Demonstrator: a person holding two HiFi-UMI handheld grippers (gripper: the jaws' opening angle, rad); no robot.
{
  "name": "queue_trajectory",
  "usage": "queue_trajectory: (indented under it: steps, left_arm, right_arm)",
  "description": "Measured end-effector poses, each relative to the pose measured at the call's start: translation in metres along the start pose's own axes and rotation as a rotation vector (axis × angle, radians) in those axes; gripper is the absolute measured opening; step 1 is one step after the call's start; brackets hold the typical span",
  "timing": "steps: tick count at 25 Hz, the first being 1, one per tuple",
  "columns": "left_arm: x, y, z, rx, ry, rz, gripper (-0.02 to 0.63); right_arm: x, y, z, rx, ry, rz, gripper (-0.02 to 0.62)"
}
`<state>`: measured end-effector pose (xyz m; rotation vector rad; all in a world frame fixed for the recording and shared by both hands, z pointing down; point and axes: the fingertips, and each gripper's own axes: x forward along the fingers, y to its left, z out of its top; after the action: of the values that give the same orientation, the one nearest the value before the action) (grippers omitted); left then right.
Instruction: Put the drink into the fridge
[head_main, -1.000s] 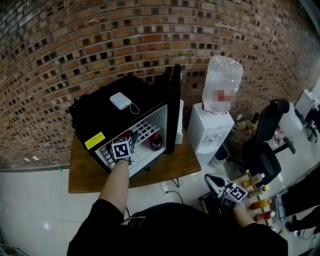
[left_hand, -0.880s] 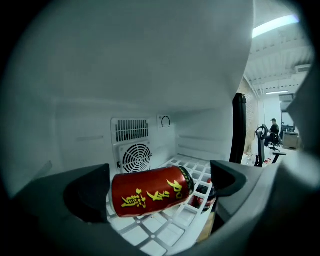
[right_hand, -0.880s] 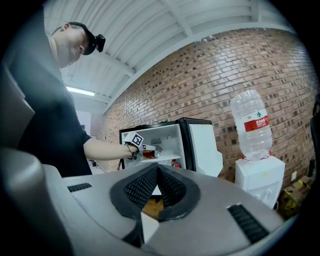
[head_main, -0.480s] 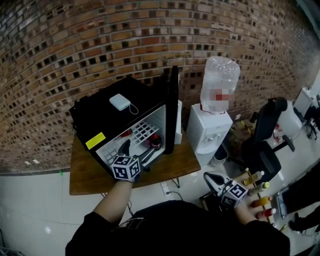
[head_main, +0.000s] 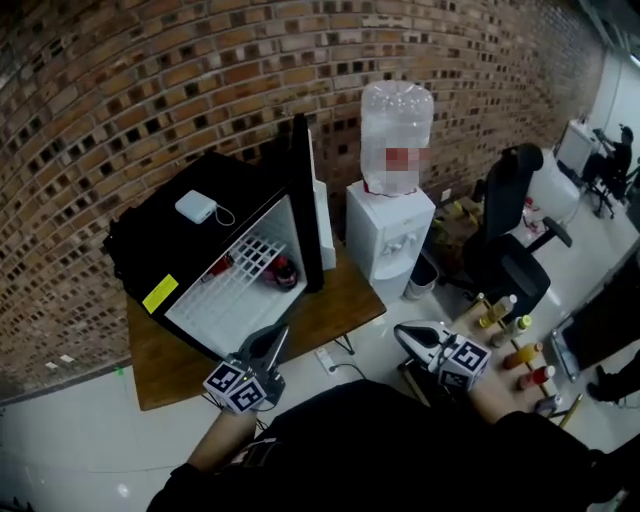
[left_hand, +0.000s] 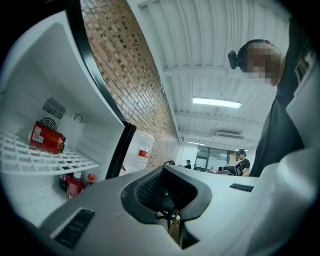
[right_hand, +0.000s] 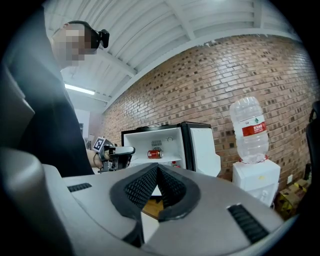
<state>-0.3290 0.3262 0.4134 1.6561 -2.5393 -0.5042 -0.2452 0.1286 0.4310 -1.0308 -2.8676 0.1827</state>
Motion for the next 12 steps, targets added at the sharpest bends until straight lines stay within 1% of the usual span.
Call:
queue_trajectory:
  steps: [3,5,6,9,12]
  left_arm:
    - [-0.001,-0.014,-0.013,-0.024,0.044,-0.080,-0.008]
    - [-0.002,-0.022,-0.023,-0.022,0.083,-0.111,-0.008]
    - [-0.003,-0.025,-0.025,-0.023,0.090,-0.119,-0.008]
    - [-0.006,-0.028,-0.023,-0.032,0.074,-0.124,-0.008]
    - [-0.004,-0.029,-0.027,-0.014,0.091,-0.130,-0.008]
  right_arm:
    - [-0.001,0.006,-0.001,0.028,-0.013,0.005,0.003]
    - [-0.002,0.009,-0.003,0.041,-0.022,0.007,0.002]
    - [-0.003,0.010,-0.003,0.040,-0.022,0.007,0.002]
    - [-0.004,0.010,-0.006,0.032,-0.015,-0.004,0.002]
    - [-0.003,0.004,-0.006,0.038,-0.014,-0.017,0.002]
